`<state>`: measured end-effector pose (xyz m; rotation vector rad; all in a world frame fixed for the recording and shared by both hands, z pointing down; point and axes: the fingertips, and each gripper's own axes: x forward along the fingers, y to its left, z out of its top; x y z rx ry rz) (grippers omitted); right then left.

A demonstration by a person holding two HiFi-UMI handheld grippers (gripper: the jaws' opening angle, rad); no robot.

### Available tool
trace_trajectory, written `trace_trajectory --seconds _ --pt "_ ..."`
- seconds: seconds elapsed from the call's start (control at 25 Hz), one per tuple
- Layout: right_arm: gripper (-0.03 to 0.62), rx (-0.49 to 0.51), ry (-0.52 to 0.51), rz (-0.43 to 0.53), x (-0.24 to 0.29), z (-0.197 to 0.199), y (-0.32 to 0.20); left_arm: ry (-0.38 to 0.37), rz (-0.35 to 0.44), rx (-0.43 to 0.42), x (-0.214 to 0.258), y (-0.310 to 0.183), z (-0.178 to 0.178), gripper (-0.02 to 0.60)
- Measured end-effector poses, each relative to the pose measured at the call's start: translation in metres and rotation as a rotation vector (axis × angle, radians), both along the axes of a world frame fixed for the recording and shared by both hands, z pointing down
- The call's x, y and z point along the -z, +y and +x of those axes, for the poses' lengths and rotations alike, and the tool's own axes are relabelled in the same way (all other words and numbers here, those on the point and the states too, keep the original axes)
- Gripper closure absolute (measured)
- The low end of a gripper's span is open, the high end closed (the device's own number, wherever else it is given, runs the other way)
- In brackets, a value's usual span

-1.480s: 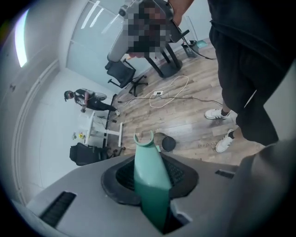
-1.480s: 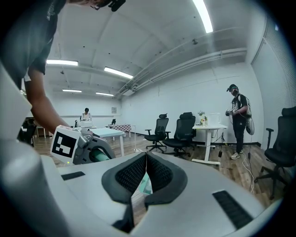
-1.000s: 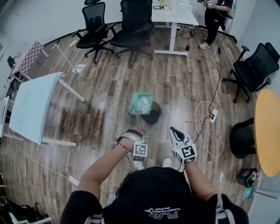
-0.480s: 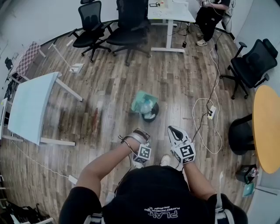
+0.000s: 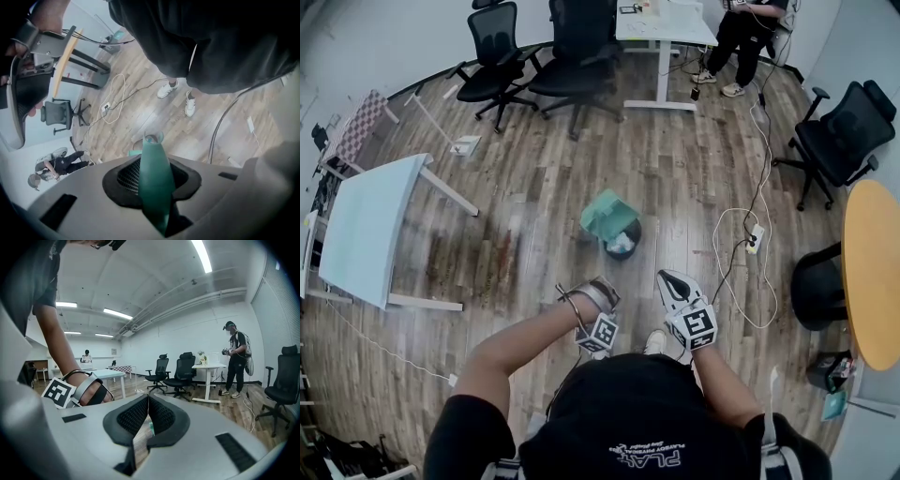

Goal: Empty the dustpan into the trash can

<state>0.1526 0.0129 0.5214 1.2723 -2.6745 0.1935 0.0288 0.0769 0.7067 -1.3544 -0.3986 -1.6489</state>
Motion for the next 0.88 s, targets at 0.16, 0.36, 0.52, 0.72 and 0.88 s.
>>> trace_trajectory --seconds 0.16,0.36,0.52,0.72,0.88 --pt "0.57 0.013 0.008 -0.004 -0.002 -0.003 0.002 0.003 0.007 0.004 -0.001 0.0 -0.002 0.472" --pt "0.571 0.024 0.014 -0.01 -0.004 -0.006 0.007 0.041 0.001 0.049 0.001 0.0 -0.001 0.472" --pt "0.57 0.026 0.02 -0.01 -0.004 -0.006 0.008 0.131 -0.008 0.139 0.014 -0.01 0.003 0.474" --pt "0.571 0.032 0.027 -0.012 -0.007 -0.007 0.01 0.295 -0.043 0.323 0.034 -0.029 0.008 0.474" --pt "0.571 0.028 0.029 -0.005 -0.006 -0.009 0.009 0.412 -0.046 0.462 0.05 -0.044 0.006 0.474"
